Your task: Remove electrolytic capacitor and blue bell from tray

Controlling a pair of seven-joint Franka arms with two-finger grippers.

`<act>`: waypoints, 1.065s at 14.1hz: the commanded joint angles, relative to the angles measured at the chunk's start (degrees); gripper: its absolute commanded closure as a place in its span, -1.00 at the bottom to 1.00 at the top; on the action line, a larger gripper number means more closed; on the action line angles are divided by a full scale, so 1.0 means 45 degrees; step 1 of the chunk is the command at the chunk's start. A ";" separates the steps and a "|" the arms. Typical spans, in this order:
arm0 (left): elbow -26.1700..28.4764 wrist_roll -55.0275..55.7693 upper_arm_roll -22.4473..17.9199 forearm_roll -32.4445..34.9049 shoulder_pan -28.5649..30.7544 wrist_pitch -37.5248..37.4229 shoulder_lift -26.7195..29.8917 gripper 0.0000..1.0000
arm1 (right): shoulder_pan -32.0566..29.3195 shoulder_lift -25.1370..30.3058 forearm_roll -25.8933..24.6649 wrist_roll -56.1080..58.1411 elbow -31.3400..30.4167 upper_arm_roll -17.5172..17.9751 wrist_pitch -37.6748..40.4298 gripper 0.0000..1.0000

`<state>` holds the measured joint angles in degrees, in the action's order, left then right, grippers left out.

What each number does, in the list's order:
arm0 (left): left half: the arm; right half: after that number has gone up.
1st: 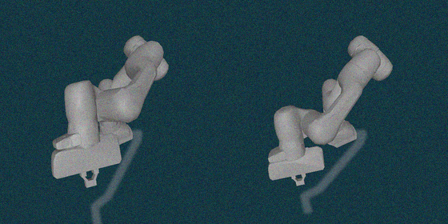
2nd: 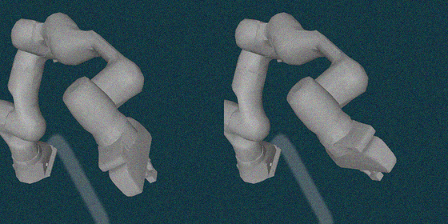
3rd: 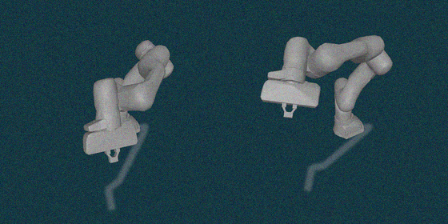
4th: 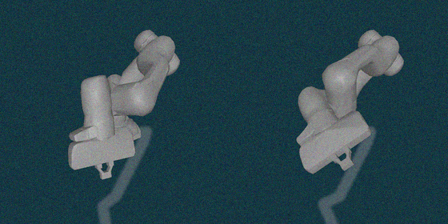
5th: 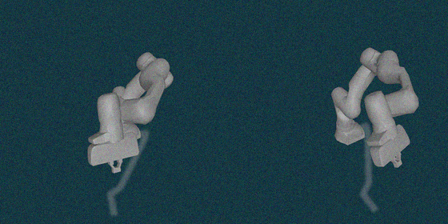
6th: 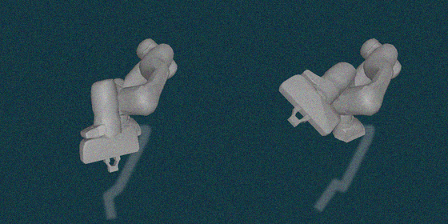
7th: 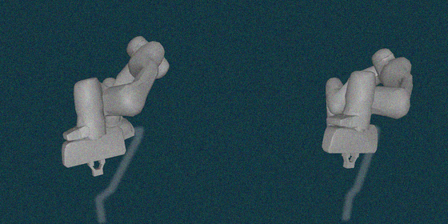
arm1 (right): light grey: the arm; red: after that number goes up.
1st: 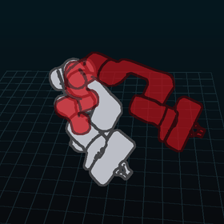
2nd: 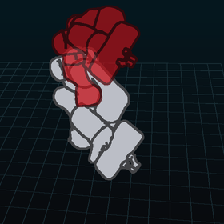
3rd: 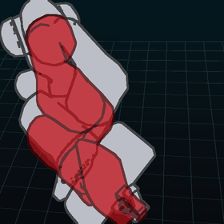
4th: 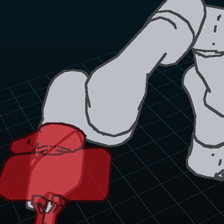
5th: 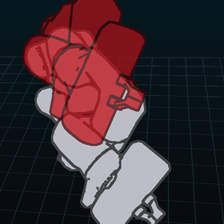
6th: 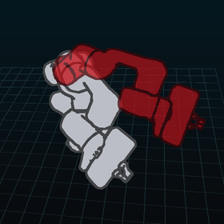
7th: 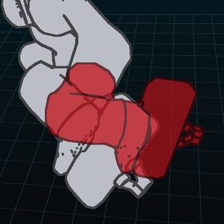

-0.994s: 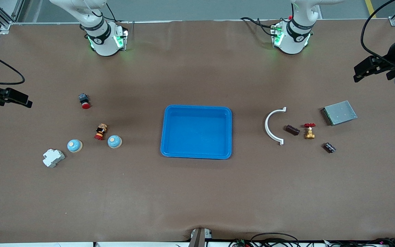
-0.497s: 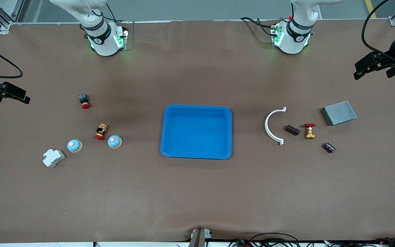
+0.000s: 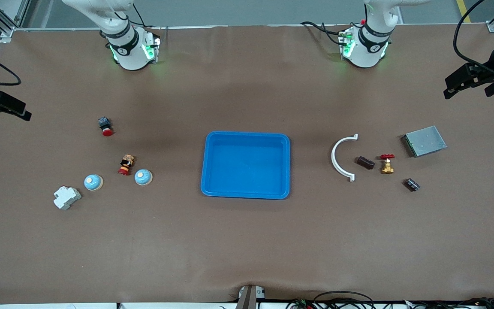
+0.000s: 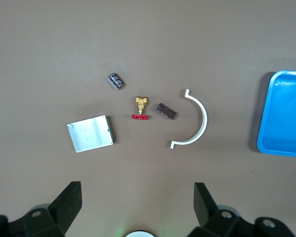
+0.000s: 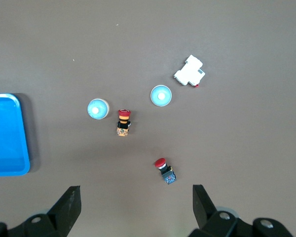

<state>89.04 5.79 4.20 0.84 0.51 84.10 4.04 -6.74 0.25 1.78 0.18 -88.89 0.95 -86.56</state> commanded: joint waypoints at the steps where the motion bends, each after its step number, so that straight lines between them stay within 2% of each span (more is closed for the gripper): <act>1: -0.0236 -0.0134 0.0023 -0.0090 0.0062 -0.0134 -0.0020 -1.00 | -0.0025 0.0081 -0.0141 -0.0059 0.0145 0.0003 0.0290 -1.00; 15: -0.0451 -0.0134 0.0003 -0.0070 0.0043 -0.0447 -0.0059 -1.00 | -0.0083 0.0042 -0.0141 -0.0059 0.0047 -0.0016 0.0642 -1.00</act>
<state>88.30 5.79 4.14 0.84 0.53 83.32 4.04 -6.79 0.12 1.78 0.17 -88.46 0.83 -84.07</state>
